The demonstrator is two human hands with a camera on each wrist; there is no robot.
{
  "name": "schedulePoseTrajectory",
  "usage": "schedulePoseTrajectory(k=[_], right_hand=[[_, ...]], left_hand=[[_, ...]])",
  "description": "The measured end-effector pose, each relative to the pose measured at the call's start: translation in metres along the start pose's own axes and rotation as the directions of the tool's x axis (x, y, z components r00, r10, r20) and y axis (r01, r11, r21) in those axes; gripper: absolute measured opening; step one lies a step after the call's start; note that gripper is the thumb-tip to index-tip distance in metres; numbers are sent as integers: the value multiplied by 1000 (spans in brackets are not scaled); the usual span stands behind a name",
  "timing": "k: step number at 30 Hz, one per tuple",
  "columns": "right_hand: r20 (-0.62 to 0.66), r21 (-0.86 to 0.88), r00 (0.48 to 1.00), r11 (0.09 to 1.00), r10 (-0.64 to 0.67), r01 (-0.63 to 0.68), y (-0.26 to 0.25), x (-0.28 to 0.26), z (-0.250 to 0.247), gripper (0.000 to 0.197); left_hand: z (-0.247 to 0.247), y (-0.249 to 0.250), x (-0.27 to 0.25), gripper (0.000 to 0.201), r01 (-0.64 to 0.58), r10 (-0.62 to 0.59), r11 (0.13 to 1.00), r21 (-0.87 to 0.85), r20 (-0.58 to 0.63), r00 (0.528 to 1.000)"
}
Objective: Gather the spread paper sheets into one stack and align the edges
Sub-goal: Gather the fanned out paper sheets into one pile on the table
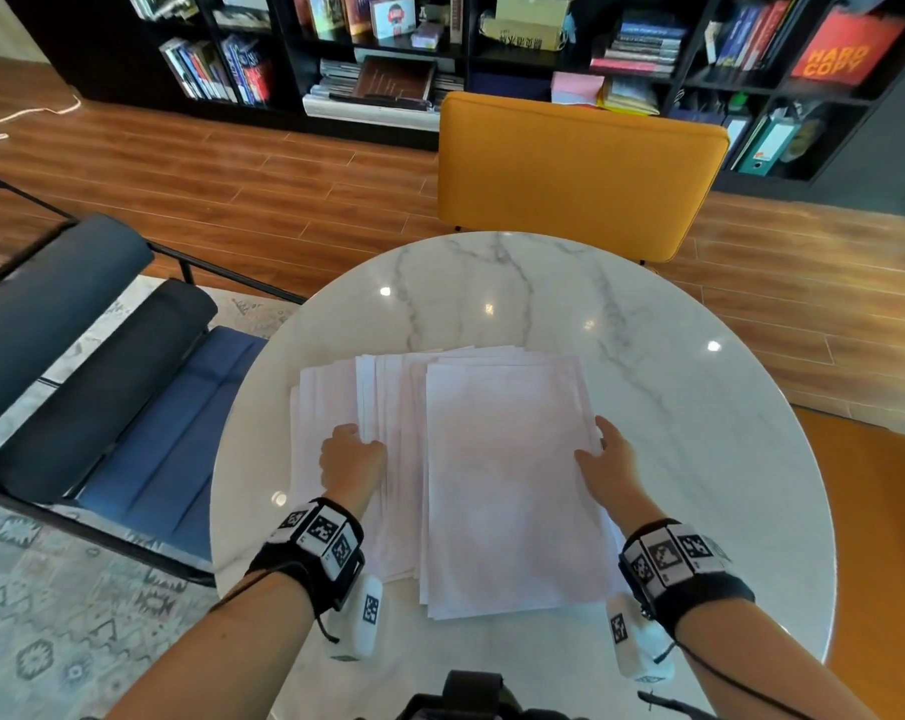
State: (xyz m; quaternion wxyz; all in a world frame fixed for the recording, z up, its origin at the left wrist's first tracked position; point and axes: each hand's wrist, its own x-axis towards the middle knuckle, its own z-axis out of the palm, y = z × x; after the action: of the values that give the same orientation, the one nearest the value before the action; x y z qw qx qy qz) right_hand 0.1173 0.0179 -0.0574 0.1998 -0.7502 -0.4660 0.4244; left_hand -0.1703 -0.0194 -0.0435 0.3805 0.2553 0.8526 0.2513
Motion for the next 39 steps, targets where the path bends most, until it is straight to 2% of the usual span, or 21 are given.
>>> schedulePoseTrajectory(k=[3, 10, 15, 18, 19, 22, 23, 29, 31, 34, 37, 39], right_hand=[[1, 27, 1000, 999, 22, -22, 1, 1, 0, 64], [35, 38, 999, 999, 26, -27, 0, 1, 1, 64], [115, -9, 993, 1000, 11, -10, -10, -4, 9, 63], [182, -73, 983, 997, -26, 40, -17, -7, 17, 61], [200, -92, 979, 994, -46, 66, -19, -8, 18, 60], [227, -102, 971, 989, -80, 105, -20, -10, 18, 59], [227, -89, 970, 990, -91, 114, -19, -10, 17, 58], [178, 135, 979, 988, -101, 77, -10, -11, 3, 55], [169, 277, 981, 960, -91, 41, -9, -11, -3, 50], [246, 468, 965, 883, -88, -39, -9, -14, -9, 52], [312, 547, 946, 832, -92, -99, -11, -20, -12, 40], [278, 539, 956, 839, -92, -76, -13, -23, -13, 33]], left_hand=[[4, 0, 0, 56, -70, 69, 996, 48, 9, 998], [12, 0, -1, 50, -101, 118, 986, -132, 121, 986], [16, 8, -6, 45, -69, 108, 974, -217, 172, 979], [17, 9, -8, 52, -99, 158, 960, -263, 212, 965], [18, 8, -8, 50, -125, 183, 958, -259, 214, 959], [18, 8, -10, 24, -222, 275, 943, -248, 203, 940], [18, 8, -12, 22, -240, 293, 935, -261, 192, 937], [10, 18, -29, 29, -272, 358, 880, -389, 169, 918], [9, 23, -33, 30, -273, 381, 859, -434, 182, 907], [8, 29, -37, 27, -259, 404, 837, -482, 222, 888], [8, 35, -41, 22, -263, 403, 847, -463, 234, 885], [10, 35, -42, 20, -278, 407, 857, -434, 238, 882]])
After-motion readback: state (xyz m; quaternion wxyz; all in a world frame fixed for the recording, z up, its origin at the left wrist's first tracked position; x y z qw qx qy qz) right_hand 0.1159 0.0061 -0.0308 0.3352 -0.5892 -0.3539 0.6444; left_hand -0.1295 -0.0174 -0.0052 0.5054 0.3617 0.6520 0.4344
